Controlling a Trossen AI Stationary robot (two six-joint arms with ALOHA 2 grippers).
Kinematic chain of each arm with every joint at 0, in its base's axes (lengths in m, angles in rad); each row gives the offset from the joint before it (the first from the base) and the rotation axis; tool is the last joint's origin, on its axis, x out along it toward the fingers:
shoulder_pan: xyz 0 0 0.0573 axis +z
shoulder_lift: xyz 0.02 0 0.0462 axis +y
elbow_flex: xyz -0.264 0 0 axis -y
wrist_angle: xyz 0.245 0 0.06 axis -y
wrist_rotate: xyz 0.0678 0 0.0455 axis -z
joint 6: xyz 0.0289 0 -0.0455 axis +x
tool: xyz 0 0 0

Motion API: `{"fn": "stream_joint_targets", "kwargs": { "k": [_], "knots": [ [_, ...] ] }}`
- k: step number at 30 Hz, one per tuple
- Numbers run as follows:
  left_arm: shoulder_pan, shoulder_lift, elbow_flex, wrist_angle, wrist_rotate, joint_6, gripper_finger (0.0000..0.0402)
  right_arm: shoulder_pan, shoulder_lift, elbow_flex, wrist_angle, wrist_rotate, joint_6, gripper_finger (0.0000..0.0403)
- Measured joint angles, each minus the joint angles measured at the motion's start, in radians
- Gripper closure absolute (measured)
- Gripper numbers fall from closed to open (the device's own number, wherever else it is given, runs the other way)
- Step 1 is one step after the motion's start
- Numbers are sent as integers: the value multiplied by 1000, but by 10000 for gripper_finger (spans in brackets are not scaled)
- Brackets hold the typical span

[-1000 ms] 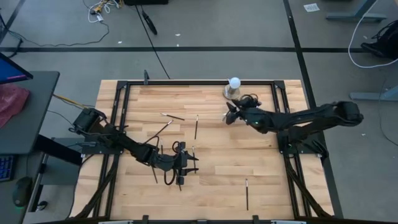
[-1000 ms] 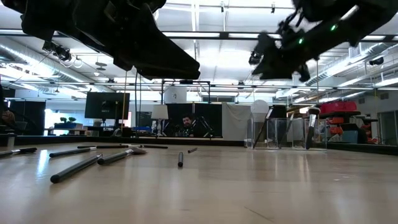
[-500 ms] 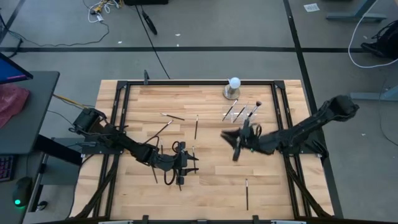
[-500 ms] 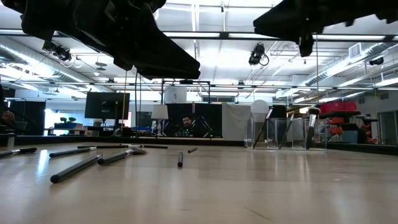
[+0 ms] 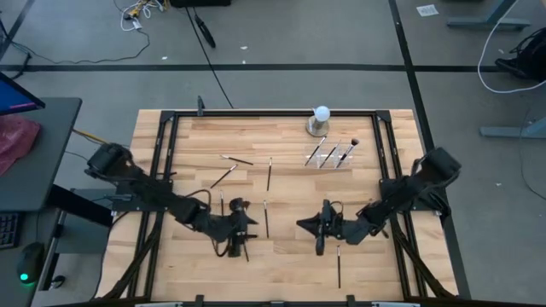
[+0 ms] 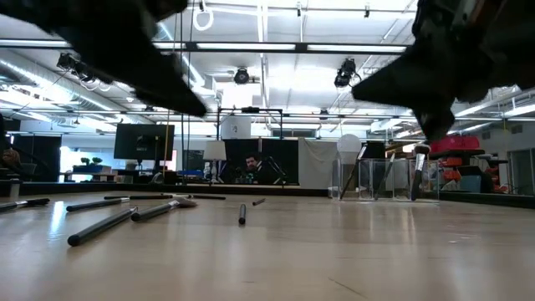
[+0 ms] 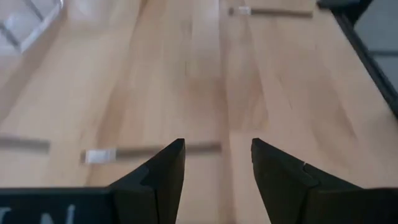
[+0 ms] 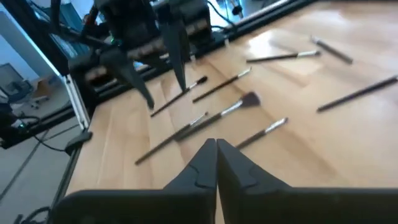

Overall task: Put items in baskets/containers
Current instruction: Put the eyeshadow brush into the transparent organizer

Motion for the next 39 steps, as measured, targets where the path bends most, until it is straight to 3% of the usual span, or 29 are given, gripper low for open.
{"fn": "stream_joint_targets", "kwargs": {
  "k": [9,13,20,28,39],
  "knots": [
    [-66,-191,0,-726,-65,-360,216,-10,166,105,29,1,-25,390],
    [-66,-199,-14,-900,-166,-447,216,-15,197,145,29,0,-71,391],
    [72,-201,-141,-734,-245,-387,199,-39,209,167,28,1,-104,392],
    [303,-201,-317,-204,-206,-128,179,-75,209,167,29,0,-103,392],
    [465,-201,-545,232,-155,9,179,-98,209,167,29,0,-97,392]
  ]
}}
